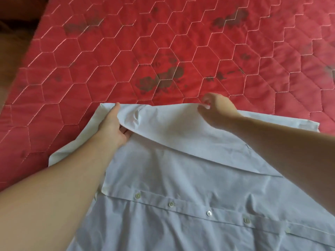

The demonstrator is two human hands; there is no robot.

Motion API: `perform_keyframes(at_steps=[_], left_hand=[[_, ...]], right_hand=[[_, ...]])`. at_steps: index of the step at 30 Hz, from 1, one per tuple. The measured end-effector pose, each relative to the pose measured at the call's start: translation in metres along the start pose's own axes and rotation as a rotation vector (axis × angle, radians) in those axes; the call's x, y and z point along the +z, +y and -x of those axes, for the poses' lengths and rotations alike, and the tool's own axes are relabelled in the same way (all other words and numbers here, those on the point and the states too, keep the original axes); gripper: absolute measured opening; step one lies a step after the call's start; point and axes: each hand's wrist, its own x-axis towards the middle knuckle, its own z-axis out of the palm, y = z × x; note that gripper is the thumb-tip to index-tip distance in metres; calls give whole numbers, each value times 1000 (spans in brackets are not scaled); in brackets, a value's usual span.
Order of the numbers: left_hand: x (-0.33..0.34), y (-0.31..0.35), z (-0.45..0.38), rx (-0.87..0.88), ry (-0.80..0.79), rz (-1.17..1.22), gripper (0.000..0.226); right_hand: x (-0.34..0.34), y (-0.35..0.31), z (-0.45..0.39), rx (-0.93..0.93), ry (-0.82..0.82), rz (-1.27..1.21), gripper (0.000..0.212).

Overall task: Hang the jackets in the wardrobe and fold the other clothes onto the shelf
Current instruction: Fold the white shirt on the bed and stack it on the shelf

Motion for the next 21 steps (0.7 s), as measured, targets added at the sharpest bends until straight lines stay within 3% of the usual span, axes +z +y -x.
perform_keyframes(at_steps=[2,5,9,11,13,16,19,21], left_hand=[[0,8,-10,4,3,-52,35],[2,10,-17,5,-30,72,32],[-3,3,-25,-30,-36,201,37],[-3,0,-27,-42,-41,203,41],[-1,-2,-24,-70,-102,112,46],[6,-3,-10,-116,-230,-159,46],[10,-5,-7,-106,-235,-187,35],[12,-5,-9,-101,-266,-100,33]], right_hand=[[13,-29,-16,47,-28,71,32],[22,-51,-30,155,-36,161,53],[16,-57,-44,229,-49,199,59],[10,-56,-51,242,-170,268,73],[4,-53,-55,270,-454,278,83],[-3,-45,-57,424,-809,-13,70],[-1,-41,-56,502,-781,-413,40],[0,-40,-56,531,-794,-513,35]])
